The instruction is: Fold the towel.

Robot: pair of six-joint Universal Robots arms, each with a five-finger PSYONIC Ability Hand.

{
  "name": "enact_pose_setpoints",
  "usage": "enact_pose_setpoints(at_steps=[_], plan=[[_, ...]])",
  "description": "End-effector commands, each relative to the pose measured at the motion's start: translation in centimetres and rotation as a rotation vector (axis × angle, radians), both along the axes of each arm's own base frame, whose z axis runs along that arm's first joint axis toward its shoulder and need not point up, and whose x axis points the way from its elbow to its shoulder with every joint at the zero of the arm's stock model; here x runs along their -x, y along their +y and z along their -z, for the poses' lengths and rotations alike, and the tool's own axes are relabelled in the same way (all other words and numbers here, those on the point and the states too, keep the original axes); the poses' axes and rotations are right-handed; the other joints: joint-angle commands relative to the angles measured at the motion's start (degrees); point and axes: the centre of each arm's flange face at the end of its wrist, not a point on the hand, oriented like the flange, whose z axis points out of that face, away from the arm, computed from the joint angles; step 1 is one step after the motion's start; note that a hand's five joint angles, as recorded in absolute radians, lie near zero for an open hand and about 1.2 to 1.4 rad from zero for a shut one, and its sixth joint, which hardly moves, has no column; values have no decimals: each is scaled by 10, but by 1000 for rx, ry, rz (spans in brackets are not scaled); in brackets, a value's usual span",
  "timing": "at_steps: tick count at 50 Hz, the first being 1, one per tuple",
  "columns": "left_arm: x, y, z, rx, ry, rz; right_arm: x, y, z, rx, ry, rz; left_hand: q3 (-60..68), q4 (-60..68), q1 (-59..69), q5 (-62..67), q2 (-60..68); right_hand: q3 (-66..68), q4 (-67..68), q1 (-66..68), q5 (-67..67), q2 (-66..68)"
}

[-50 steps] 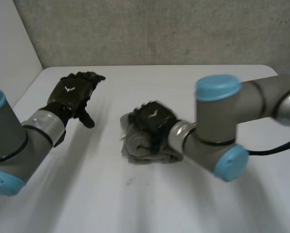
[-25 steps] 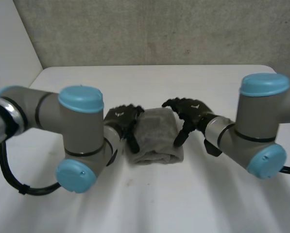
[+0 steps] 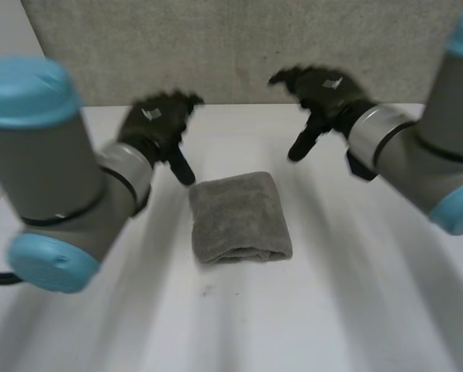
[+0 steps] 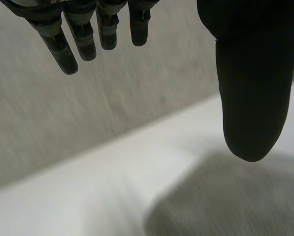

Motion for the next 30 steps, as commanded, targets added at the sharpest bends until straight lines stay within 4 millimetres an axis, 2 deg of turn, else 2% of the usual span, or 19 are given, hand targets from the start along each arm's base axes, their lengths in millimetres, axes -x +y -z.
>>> enact_pose_setpoints(at_steps=[1, 2, 5, 9, 17, 30], plan=[[-55, 12, -69, 125, 73, -116, 52, 20, -46, 111, -26, 281, 11, 11, 12, -4, 11, 5, 0, -4, -16, 3], [-66, 15, -73, 132, 75, -140, 59, 26, -47, 116, -13, 321, 11, 11, 12, -4, 11, 5, 0, -4, -16, 3], [-73, 18, -74, 137, 75, -153, 68, 32, -39, 105, 23, 356, 12, 12, 13, -2, 13, 5, 0, -4, -16, 3], [-81, 23, -75, 135, 83, -171, 70, 33, -33, 95, 53, 345, 7, 7, 8, -7, 8, 5, 0, -4, -16, 3], [-74, 30, -73, 121, 91, -143, 73, 29, -32, 89, 51, 334, 0, 1, 2, -14, 1, 5, 0, -4, -16, 3], [-73, 24, -77, 143, 102, -147, 74, 27, -35, 112, 48, 340, 0, 1, 2, -14, 1, 5, 0, -4, -16, 3]])
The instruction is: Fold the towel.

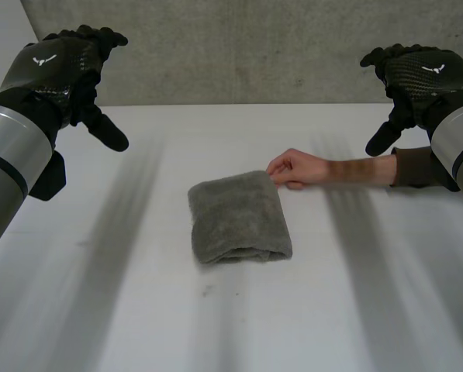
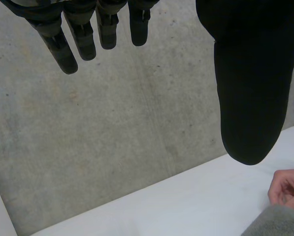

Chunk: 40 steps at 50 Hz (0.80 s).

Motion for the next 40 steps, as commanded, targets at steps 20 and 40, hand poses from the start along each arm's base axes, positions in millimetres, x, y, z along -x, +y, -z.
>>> enact_pose_setpoints(at_steps=[20, 40], plan=[[7, -10, 6, 25, 1, 45, -3, 2, 2, 10, 6, -15, 4, 4, 4, -14, 6, 5, 0, -4, -16, 3], [8, -12, 14, 12, -4, 58, -6, 5, 9, -10, 13, -38, 4, 4, 4, -14, 6, 5, 0, -4, -16, 3]])
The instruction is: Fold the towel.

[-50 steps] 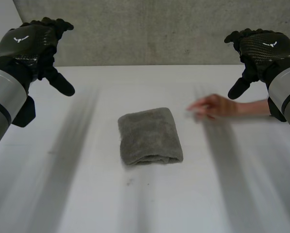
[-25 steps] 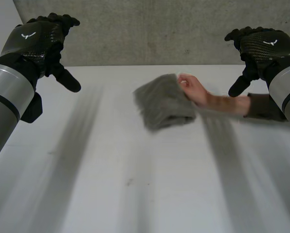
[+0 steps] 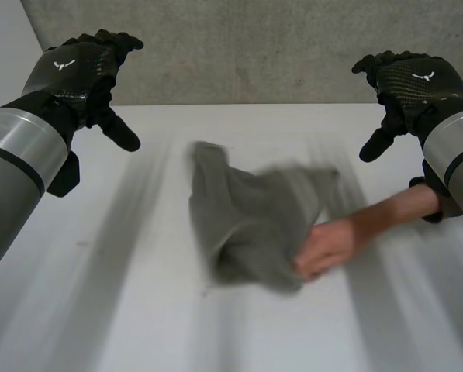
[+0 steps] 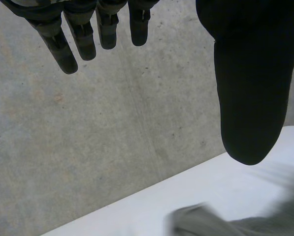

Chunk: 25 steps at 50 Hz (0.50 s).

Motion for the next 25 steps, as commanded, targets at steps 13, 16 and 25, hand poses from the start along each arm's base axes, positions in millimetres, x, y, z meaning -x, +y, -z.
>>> enact_pose_setpoints(at_steps=[13, 16, 25], plan=[[2, -3, 6, 13, -1, 2, -1, 2, 4, -11, 5, -15, 4, 5, 4, -14, 6, 5, 0, -4, -17, 3], [2, -3, 7, 11, -2, 2, -1, 2, 4, -11, 5, -15, 4, 5, 4, -14, 6, 5, 0, -4, -17, 3], [3, -4, 9, 9, -4, 2, -1, 2, 4, -11, 5, -15, 4, 5, 4, -14, 6, 5, 0, -4, -17, 3]])
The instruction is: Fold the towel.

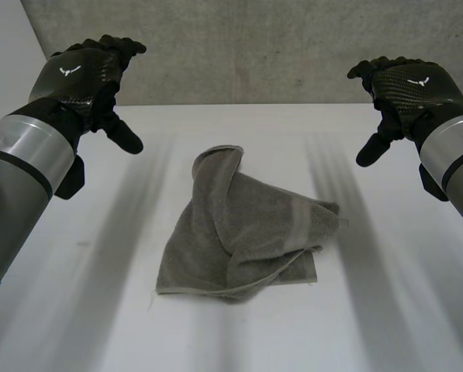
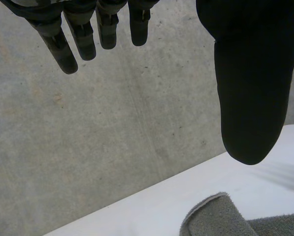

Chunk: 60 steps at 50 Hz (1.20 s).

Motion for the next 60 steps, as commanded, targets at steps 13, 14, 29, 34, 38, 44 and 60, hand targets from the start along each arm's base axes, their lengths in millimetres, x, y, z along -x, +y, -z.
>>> enact_pose_setpoints(at_steps=[13, 14, 29, 34, 38, 44, 60], plan=[[2, -2, 10, -30, -16, 4, -3, 4, 6, 14, 111, -57, 27, 28, 27, 10, 29, 5, 0, -4, -17, 3], [2, -2, 10, -30, -16, 4, -4, 5, 8, 20, 143, -72, 27, 28, 27, 10, 29, 5, 0, -4, -17, 3], [-6, 13, 68, -207, -103, 11, -9, 35, 19, -160, 243, -230, 79, 80, 79, 62, 81, 50, 45, 41, 28, 48], [-14, 24, 96, -297, -141, 13, -11, 53, 35, -271, 274, -328, 81, 82, 81, 64, 83, 107, 102, 98, 85, 105], [-19, 36, 117, -363, -165, 38, -12, 62, 47, -326, 277, -373, 79, 80, 79, 62, 81, 127, 122, 118, 105, 125], [-19, 38, 140, -371, -166, 45, -15, 72, 73, -422, 283, -431, 126, 127, 126, 109, 128, 161, 156, 152, 139, 159], [-17, 36, 170, -389, -174, 51, -43, 85, 130, -542, 253, -505, 184, 185, 184, 166, 186, 198, 193, 189, 176, 196]])
